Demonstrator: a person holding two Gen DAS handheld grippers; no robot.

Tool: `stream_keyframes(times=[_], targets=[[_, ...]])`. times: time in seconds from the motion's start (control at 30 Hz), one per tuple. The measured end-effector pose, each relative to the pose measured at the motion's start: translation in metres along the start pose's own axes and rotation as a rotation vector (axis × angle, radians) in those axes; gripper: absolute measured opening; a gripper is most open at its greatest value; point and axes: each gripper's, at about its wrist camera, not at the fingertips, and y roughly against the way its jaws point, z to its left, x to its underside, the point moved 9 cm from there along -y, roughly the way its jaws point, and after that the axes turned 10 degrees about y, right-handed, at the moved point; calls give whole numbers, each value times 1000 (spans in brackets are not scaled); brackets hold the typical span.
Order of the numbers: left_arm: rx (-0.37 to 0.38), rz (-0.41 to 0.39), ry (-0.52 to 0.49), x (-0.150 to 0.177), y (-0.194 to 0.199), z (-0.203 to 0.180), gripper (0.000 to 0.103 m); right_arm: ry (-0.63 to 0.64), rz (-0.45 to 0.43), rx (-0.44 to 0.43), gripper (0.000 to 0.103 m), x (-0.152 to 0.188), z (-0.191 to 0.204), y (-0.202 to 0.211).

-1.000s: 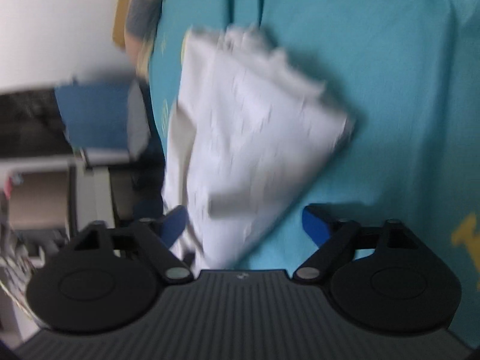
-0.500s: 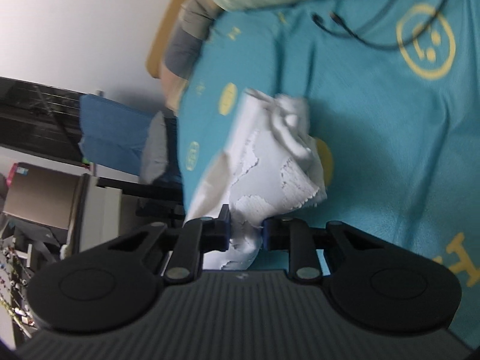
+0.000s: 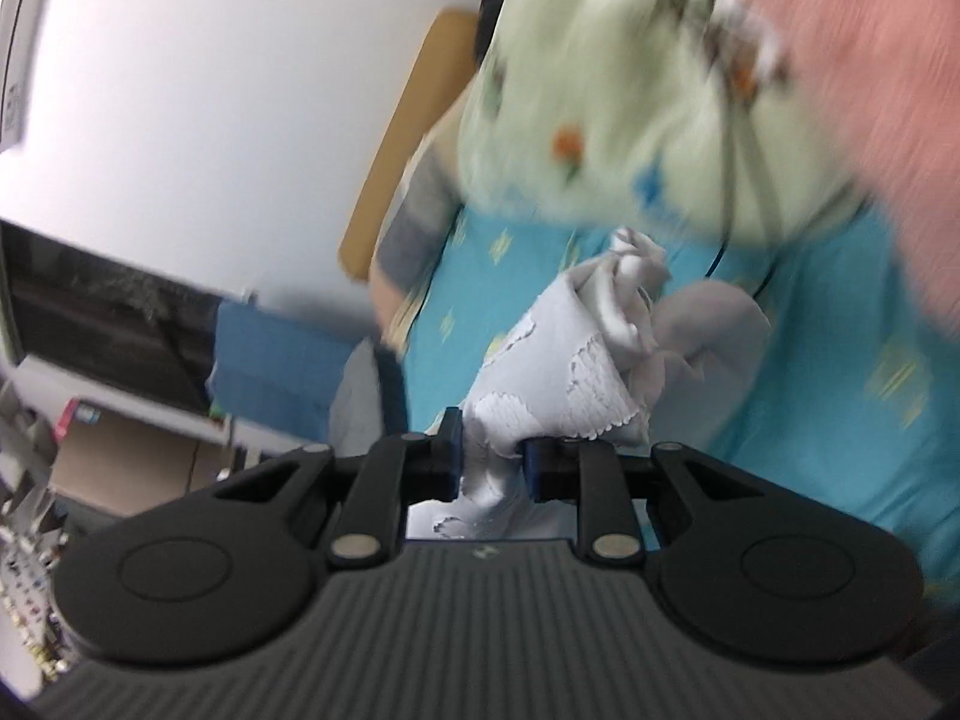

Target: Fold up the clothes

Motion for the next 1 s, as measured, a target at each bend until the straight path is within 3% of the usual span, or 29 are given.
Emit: stream_keyframes(times=[0.17,0.33,0.47,0.57,0.67,0.73,0.8,0.97,1.0], targets=[[107,81,-86,38,-80,-106,21,52,-163,69,23,-100,-18,64],[347,117,-231,92,-126,-226,21,207,-416,104,23,-199,-1,157],[374,136,-383,138,-165,-248,21,312,-571,201,23,-230,-5,214],[346,161,-487,174,-199,-240,21,283,-535,310,23,-208,-55,214],[198,212,-612,212,-227,-181,21,243,-467,425,23,-175,-112,210],[123,244,-651,229,-233,-142,21,190,-399,458,23,-140,-148,204],[121,242,-653,235,-227,-120,23,162,-354,469,24,-112,-173,199],[100,184,-716,234,-205,-121,32,265,-357,546,27,-103,-147,219],[91,170,-739,235,-198,-125,40,281,-356,564,27,-101,-140,225]])
